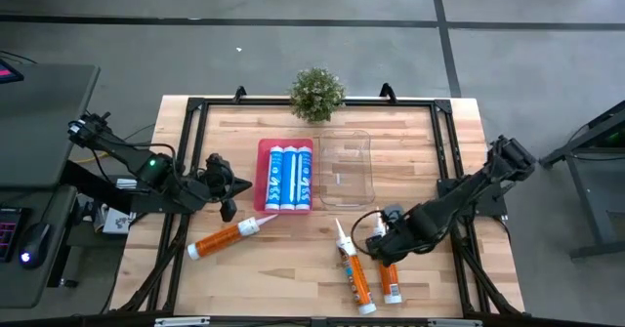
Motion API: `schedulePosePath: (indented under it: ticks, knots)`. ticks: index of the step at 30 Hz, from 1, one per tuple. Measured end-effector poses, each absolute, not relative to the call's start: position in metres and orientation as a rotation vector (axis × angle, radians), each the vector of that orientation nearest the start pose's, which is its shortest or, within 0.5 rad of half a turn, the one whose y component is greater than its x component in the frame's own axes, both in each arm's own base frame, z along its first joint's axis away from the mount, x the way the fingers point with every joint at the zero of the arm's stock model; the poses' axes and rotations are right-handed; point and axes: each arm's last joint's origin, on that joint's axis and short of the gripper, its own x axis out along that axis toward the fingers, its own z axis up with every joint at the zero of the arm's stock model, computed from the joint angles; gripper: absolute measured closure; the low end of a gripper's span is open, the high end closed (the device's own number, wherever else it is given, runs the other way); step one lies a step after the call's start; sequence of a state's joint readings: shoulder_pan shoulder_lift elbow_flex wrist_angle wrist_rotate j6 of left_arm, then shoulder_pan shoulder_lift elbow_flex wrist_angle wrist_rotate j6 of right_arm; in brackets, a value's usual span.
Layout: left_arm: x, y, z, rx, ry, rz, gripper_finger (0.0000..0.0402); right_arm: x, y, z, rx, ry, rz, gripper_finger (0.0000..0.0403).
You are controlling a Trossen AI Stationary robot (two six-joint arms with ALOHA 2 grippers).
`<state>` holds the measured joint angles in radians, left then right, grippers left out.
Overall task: Pick & place silicon tubes, Sealant and Lysol wipes
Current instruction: Put the right orange sealant into the transparent bin
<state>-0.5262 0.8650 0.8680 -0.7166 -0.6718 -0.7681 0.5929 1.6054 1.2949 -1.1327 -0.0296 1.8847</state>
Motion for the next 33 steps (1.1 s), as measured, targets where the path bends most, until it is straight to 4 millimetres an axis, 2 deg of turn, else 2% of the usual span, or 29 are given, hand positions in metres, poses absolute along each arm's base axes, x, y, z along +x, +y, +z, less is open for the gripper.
schedulePosePath:
  ticks: [8, 14, 23, 33]
  knots:
    - [0.148, -0.065, 0.305, -0.332, 0.507, 0.353, 0.0401, 0.258, 0.174, 0.225, 1.072, 1.352, -0.942, 0.0069]
    - [0.148, -0.065, 0.305, -0.332, 0.512, 0.349, 0.0401, 0.263, 0.174, 0.214, 1.049, 1.357, -0.986, 0.0069]
    - [0.148, -0.065, 0.305, -0.333, 0.513, 0.348, 0.0401, 0.259, 0.160, 0.179, 1.059, 1.342, -1.018, 0.0069]
    - [0.147, -0.065, 0.303, -0.330, 0.528, 0.356, 0.0401, 0.257, 0.145, 0.145, 1.132, 1.318, -0.980, 0.0069]
